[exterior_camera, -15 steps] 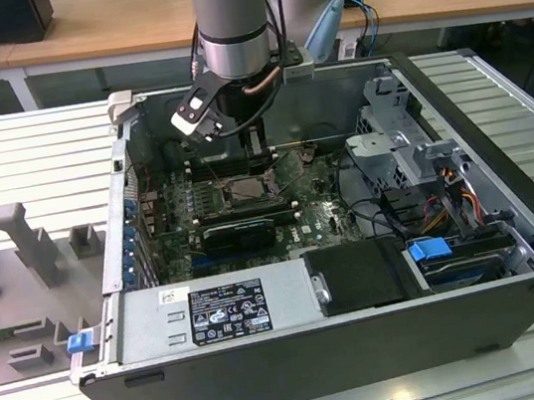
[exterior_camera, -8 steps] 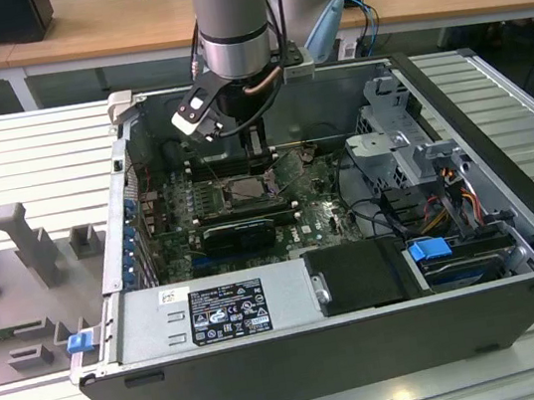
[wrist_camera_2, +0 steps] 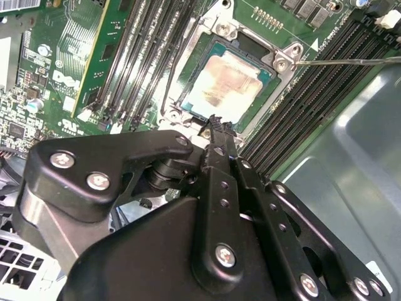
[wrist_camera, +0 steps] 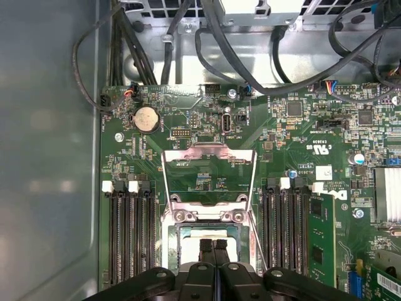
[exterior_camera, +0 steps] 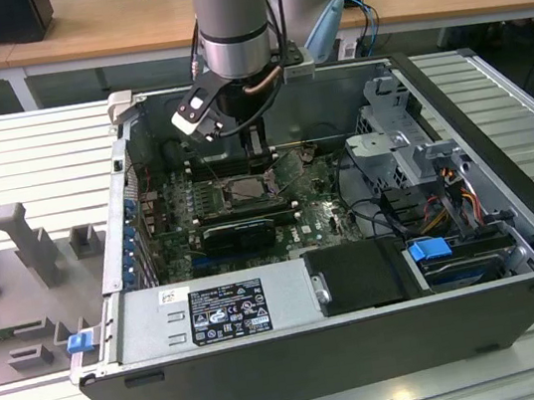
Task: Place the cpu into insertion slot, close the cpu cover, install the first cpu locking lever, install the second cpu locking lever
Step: 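Close the cpu cover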
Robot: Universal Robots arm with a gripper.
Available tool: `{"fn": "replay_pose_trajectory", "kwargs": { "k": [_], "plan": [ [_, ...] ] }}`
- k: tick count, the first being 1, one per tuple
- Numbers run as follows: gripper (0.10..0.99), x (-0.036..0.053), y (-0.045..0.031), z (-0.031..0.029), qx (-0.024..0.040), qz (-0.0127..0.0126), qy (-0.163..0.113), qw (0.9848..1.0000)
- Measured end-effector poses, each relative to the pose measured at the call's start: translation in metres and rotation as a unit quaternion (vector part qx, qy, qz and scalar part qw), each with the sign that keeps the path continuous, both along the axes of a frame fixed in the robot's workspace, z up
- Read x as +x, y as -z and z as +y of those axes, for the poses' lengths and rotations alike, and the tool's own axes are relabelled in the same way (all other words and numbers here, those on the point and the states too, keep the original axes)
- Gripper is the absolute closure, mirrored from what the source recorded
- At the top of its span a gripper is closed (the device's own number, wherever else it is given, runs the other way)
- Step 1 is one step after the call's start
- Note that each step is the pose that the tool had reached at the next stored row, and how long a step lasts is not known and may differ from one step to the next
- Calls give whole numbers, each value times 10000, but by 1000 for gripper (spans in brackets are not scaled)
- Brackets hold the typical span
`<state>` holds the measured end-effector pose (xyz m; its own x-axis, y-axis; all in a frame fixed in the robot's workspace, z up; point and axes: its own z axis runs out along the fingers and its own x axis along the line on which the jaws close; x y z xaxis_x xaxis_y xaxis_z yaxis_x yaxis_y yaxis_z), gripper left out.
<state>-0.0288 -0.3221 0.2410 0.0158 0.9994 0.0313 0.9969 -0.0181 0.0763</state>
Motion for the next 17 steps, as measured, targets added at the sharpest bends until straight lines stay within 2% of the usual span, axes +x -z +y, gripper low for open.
{"fn": "replay_pose_trajectory", "kwargs": {
  "k": [14, 17],
  "plan": [
    [980, 7, -218, 4, 0, 0, 0, 10000],
    [980, 97, -234, 4, 0, 18, 0, 10000]
  ]
}}
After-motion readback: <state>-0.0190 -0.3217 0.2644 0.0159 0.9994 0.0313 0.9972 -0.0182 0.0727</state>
